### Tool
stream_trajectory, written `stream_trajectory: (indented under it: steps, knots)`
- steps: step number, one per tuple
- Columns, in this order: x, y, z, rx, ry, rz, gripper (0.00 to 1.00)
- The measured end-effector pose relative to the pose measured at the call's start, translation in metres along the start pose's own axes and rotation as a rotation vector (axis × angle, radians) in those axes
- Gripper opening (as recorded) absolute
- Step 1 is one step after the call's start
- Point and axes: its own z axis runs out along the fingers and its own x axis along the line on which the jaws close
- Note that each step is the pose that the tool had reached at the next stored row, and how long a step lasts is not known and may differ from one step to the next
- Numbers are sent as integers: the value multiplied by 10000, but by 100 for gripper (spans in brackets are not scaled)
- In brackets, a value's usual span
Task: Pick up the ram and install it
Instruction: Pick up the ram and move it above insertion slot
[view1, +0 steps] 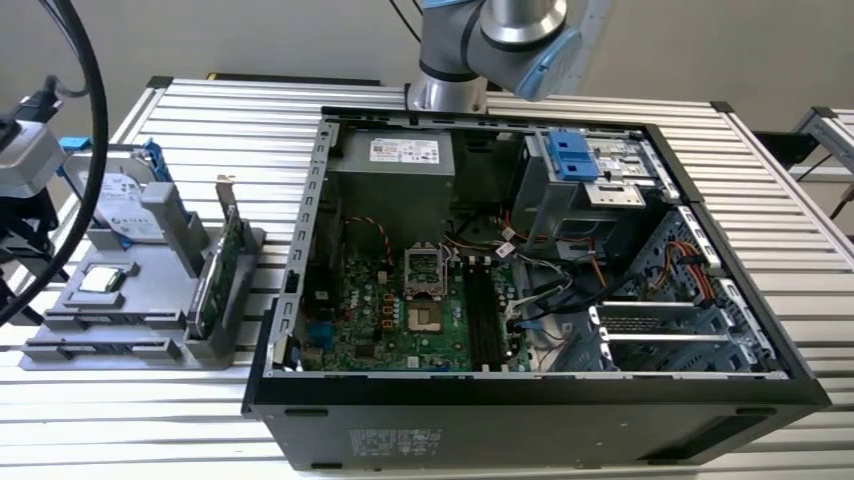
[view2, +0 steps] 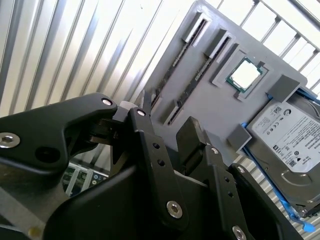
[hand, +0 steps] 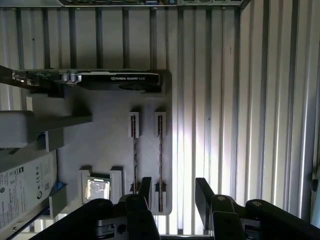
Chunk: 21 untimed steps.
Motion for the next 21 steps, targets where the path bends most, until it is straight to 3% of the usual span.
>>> stream_trajectory:
  steps: [21]
  knots:
    - [-1, 1, 80, 47, -1, 1, 100]
